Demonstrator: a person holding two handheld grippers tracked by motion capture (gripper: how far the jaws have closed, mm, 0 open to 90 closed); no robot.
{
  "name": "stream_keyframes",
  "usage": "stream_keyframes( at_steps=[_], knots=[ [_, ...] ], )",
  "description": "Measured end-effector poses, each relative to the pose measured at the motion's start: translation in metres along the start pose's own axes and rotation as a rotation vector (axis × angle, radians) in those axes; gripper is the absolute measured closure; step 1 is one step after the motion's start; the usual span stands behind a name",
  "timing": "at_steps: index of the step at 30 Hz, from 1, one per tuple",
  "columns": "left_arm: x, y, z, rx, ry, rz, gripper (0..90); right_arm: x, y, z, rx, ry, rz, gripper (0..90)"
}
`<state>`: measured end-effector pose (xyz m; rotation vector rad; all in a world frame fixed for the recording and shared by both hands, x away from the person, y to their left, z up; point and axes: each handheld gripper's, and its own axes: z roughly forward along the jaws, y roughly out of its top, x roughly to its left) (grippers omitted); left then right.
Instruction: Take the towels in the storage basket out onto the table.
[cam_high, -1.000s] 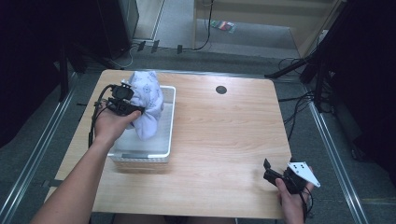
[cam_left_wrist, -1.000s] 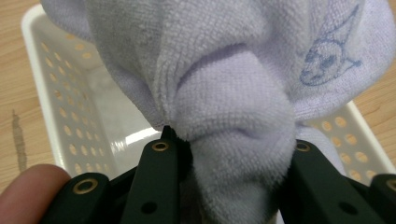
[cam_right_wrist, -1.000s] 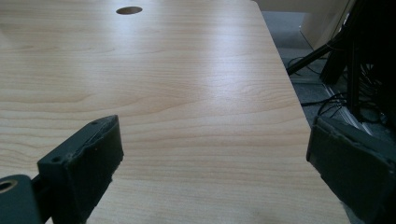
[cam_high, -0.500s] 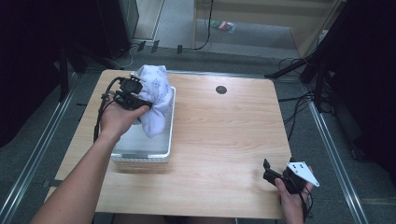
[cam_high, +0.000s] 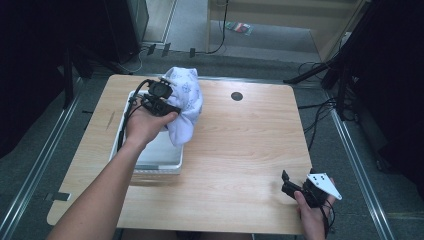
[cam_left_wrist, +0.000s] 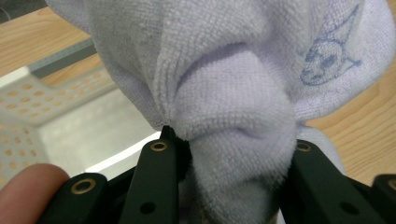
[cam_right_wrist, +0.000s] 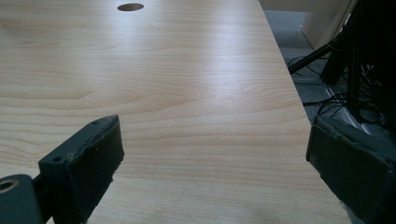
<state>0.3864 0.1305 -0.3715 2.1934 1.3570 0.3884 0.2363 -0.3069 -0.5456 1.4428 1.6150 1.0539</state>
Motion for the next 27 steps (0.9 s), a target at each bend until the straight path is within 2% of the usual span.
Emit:
stream_keyframes(
  at_steps=[4, 20, 27],
  knots=[
    [-0.014, 0.006, 0.004, -0.002, -0.013, 0.017, 68.2, 0.0, 0.0, 0.0, 0.003, 0.002, 0.001, 3.8],
    [-0.045, 0.016, 0.026, 0.009, -0.059, 0.039, 67.9, 0.0, 0.0, 0.0, 0.005, 0.006, 0.0, 3.9],
    [-0.062, 0.018, 0.04, 0.019, -0.081, 0.048, 67.7, 0.0, 0.0, 0.0, 0.007, 0.012, -0.004, 3.9]
  ],
)
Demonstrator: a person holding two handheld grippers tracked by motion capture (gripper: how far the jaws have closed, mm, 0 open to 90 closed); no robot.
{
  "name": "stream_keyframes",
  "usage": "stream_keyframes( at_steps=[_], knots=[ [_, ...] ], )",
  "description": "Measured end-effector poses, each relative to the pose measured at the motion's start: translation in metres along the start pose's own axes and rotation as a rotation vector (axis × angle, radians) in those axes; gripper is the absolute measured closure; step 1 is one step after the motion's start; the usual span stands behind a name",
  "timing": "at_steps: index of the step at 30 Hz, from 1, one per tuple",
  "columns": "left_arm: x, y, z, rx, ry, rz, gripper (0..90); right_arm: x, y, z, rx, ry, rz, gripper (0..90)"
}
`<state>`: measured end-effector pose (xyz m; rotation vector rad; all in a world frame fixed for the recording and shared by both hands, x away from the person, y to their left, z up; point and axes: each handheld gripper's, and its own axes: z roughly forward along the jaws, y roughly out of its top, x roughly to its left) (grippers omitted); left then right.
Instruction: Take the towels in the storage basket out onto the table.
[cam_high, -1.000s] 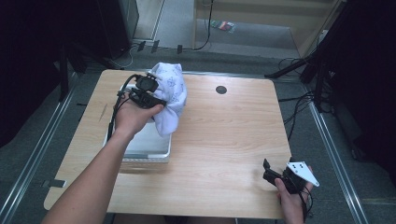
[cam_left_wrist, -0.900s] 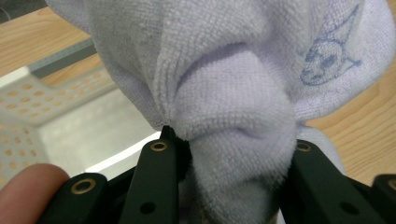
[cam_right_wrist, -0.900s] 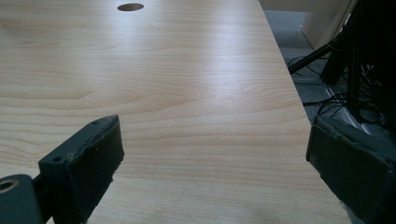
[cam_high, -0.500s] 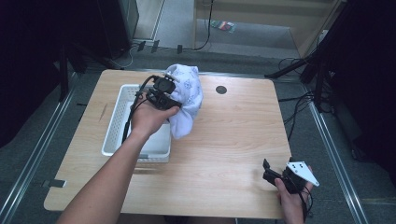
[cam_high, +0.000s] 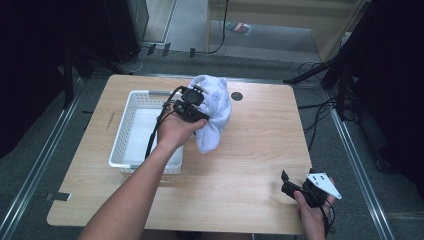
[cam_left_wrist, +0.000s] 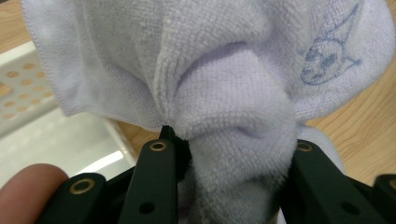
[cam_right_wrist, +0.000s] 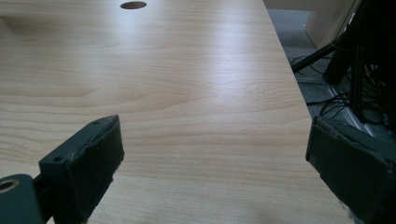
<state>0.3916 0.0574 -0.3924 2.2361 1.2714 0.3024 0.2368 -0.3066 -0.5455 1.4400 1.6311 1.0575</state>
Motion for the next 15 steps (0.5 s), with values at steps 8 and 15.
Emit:
stream_keyframes(
  at_steps=[8, 15],
  knots=[
    [-0.011, 0.001, 0.018, 0.011, -0.018, 0.001, 67.4, 0.0, 0.0, 0.0, 0.002, 0.005, -0.004, 4.0],
    [-0.026, 0.003, 0.034, 0.022, -0.043, 0.012, 67.1, 0.0, 0.0, 0.0, 0.002, 0.008, -0.005, 4.1]
  ],
)
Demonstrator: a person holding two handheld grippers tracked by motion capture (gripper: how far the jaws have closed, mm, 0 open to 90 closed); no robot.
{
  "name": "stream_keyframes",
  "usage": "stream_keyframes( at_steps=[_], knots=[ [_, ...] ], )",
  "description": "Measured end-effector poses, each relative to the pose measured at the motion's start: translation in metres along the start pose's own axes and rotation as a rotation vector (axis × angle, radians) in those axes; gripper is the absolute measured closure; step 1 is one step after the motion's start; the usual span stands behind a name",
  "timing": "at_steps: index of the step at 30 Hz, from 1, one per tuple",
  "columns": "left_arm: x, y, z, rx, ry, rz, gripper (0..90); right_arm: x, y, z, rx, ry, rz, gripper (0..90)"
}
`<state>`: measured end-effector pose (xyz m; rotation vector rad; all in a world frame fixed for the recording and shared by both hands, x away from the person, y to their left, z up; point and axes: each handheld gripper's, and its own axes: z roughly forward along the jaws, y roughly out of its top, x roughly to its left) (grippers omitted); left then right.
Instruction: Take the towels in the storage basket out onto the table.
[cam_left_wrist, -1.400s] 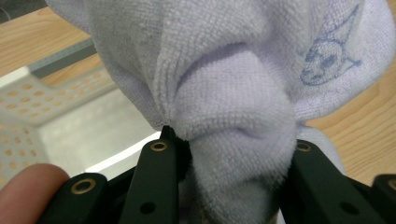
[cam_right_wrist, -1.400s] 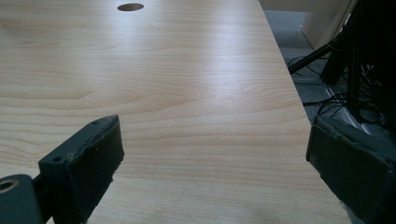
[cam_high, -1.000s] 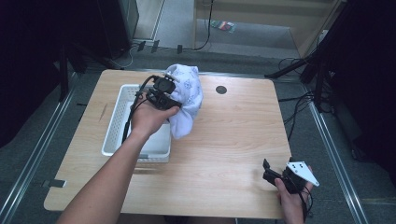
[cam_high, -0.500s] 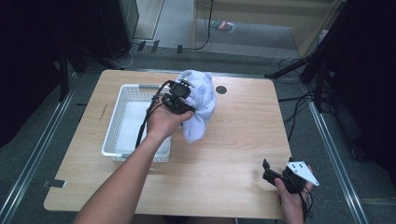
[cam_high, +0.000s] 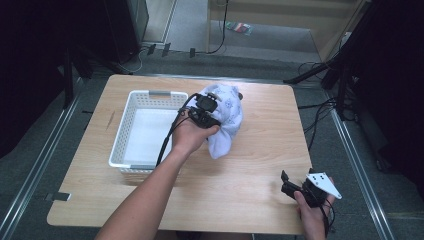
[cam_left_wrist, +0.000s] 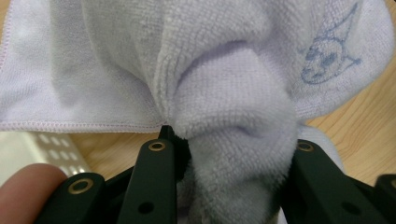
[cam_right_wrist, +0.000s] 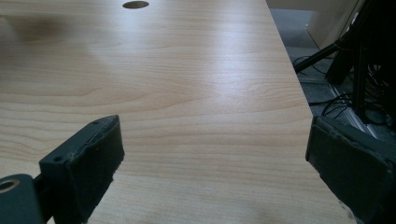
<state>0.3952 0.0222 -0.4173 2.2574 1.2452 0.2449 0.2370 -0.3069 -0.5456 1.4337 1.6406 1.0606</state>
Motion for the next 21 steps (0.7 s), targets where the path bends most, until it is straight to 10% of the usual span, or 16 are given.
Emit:
stream_keyframes(
  at_steps=[21],
  knots=[
    [-0.022, -0.014, 0.057, 0.098, -0.092, -0.005, 52.9, 0.0, 0.0, 0.0, -0.001, 0.003, -0.003, 4.4]
  ],
)
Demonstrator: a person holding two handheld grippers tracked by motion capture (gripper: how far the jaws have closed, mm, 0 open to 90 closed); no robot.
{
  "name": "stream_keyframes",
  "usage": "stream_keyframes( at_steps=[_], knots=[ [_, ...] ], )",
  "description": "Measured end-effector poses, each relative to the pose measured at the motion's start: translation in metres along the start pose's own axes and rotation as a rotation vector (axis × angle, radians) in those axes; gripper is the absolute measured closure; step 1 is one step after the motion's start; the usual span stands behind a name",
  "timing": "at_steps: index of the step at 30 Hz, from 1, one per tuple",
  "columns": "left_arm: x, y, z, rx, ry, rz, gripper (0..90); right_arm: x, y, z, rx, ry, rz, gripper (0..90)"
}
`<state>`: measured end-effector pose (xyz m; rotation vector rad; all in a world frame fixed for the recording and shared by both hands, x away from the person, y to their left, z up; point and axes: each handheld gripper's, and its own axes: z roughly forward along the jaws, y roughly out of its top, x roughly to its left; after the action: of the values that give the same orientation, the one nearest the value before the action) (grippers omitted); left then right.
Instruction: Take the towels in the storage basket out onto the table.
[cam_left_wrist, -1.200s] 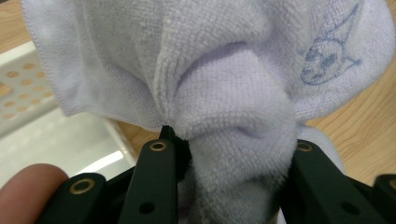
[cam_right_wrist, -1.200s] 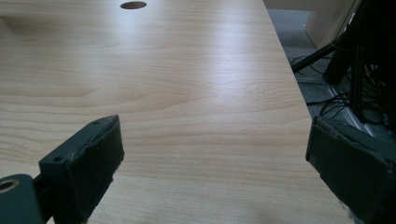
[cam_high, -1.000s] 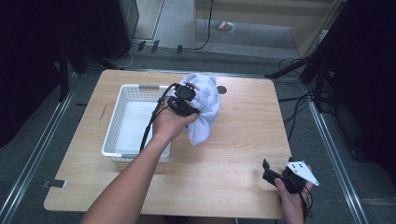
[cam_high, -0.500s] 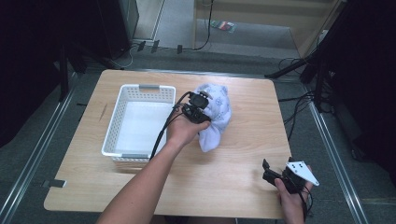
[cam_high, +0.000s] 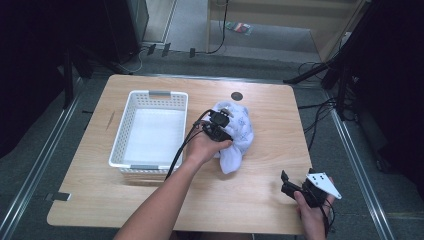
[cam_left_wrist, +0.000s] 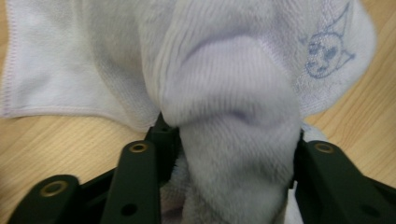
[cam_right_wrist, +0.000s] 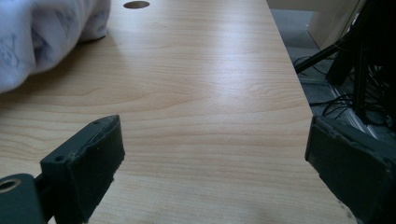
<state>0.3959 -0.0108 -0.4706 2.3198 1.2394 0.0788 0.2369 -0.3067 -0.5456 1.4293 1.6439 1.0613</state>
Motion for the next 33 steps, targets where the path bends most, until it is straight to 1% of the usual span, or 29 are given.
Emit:
stream_keyframes(
  at_steps=[1, 2, 3, 4, 5, 6, 7, 8, 9, 10, 11, 12, 13, 14, 15, 16, 20, 23, 24, 25, 28, 29, 33],
  knots=[
    [0.0, 0.0, 0.001, 0.001, -0.011, -0.001, 52.9, 0.0, 0.0, 0.0, 0.0, 0.0, 0.0, 4.4],
    [-0.001, 0.001, 0.001, 0.004, -0.024, -0.01, 46.9, 0.0, 0.0, 0.0, 0.0, 0.0, 0.0, 4.4],
    [-0.001, 0.001, 0.002, 0.007, -0.033, -0.018, 37.4, 0.0, 0.0, 0.0, 0.0, 0.0, 0.0, 4.4],
    [-0.001, 0.002, 0.002, 0.013, -0.03, -0.02, 26.6, 0.0, 0.0, 0.0, 0.0, 0.0, 0.0, 4.4],
    [-0.002, 0.002, 0.001, 0.013, -0.016, -0.022, 19.0, 0.0, 0.0, 0.0, 0.0, 0.0, -0.001, 4.4],
    [-0.002, 0.003, 0.0, 0.016, -0.012, -0.016, 12.2, 0.0, 0.0, 0.0, 0.0, -0.001, -0.001, 4.4],
    [-0.002, 0.003, 0.0, 0.018, -0.012, -0.013, 10.4, 0.0, 0.0, 0.0, 0.0, -0.002, -0.001, 4.4],
    [-0.002, 0.003, -0.001, 0.031, -0.01, -0.014, 1.6, 0.0, 0.0, 0.0, 0.0, -0.002, -0.001, 4.4],
    [-0.002, 0.003, -0.002, 0.041, -0.006, -0.007, 1.6, 0.0, 0.0, 0.0, 0.0, -0.002, -0.001, 4.4],
    [-0.002, 0.003, -0.004, 0.04, -0.023, -0.003, 1.1, 0.001, 0.0, 0.0, 0.0, -0.003, -0.001, 4.4],
    [-0.002, 0.002, -0.005, 0.049, -0.031, 0.01, 1.1, 0.001, 0.0, 0.0, 0.0, -0.002, -0.001, 4.4],
    [-0.002, 0.002, -0.008, 0.051, -0.023, 0.013, 1.1, 0.001, 0.0, 0.0, 0.0, -0.002, -0.002, 4.4],
    [0.001, 0.001, -0.014, 0.038, -0.02, 0.024, 1.1, 0.001, 0.0, 0.0, 0.001, -0.003, -0.003, 4.4],
    [0.001, 0.001, -0.014, 0.038, -0.02, 0.024, 1.0, 0.001, 0.0, 0.0, 0.0, -0.003, -0.002, 4.4],
    [0.004, 0.0, -0.02, 0.018, -0.014, 0.009, 0.0, 0.001, 0.0, 0.0, 0.0, -0.003, -0.003, 4.4],
    [0.004, 0.0, -0.02, 0.018, -0.014, 0.009, 0.0, 0.001, 0.0, 0.0, 0.0, -0.003, -0.003, 4.4],
    [0.014, -0.002, -0.036, 0.0, 0.0, 0.009, 0.0, 0.001, 0.0, 0.0, 0.001, -0.004, -0.004, 4.4],
    [0.022, -0.004, -0.048, -0.006, 0.012, 0.016, 0.0, 0.001, 0.0, 0.001, 0.003, -0.004, -0.007, 4.4],
    [0.027, -0.006, -0.057, -0.023, 0.027, 0.011, 0.0, 0.001, 0.0, 0.001, 0.002, -0.003, -0.008, 4.4],
    [0.027, -0.006, -0.057, -0.023, 0.027, 0.011, 0.0, 0.001, 0.0, 0.001, 0.002, -0.003, -0.008, 4.4],
    [0.037, -0.01, -0.07, -0.043, 0.04, -0.005, 0.0, 0.001, 0.0, 0.001, 0.003, -0.005, -0.008, 4.4],
    [0.04, -0.011, -0.073, -0.046, 0.051, -0.007, 0.0, 0.001, 0.0, 0.001, 0.003, -0.005, -0.008, 4.4],
    [0.052, -0.018, -0.088, -0.054, 0.069, -0.016, 0.0, 0.001, 0.0, 0.001, 0.003, -0.007, -0.01, 4.4]
  ],
)
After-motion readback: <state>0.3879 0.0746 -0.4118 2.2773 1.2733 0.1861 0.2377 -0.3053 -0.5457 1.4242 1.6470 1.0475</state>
